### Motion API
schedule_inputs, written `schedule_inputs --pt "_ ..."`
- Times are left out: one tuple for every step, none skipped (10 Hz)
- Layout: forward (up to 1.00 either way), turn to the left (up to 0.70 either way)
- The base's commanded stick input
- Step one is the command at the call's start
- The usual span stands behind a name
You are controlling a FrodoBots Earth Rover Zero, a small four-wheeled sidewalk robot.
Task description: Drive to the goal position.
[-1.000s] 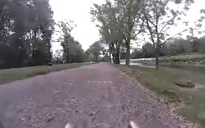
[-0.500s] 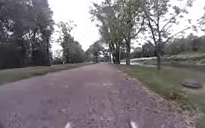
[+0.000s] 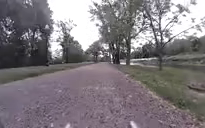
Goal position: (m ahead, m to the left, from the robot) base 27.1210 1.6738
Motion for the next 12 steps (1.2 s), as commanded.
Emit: schedule_inputs --pt "0.70 0.00" --pt "0.70 0.00" --pt "0.70 0.00" --pt "0.70 0.00" --pt "0.70 0.00" --pt "0.70 0.00" --pt "0.70 0.00" --pt "0.70 0.00" --pt "0.70 0.00" --pt "0.70 0.00" --pt "0.70 0.00" --pt "0.70 0.00"
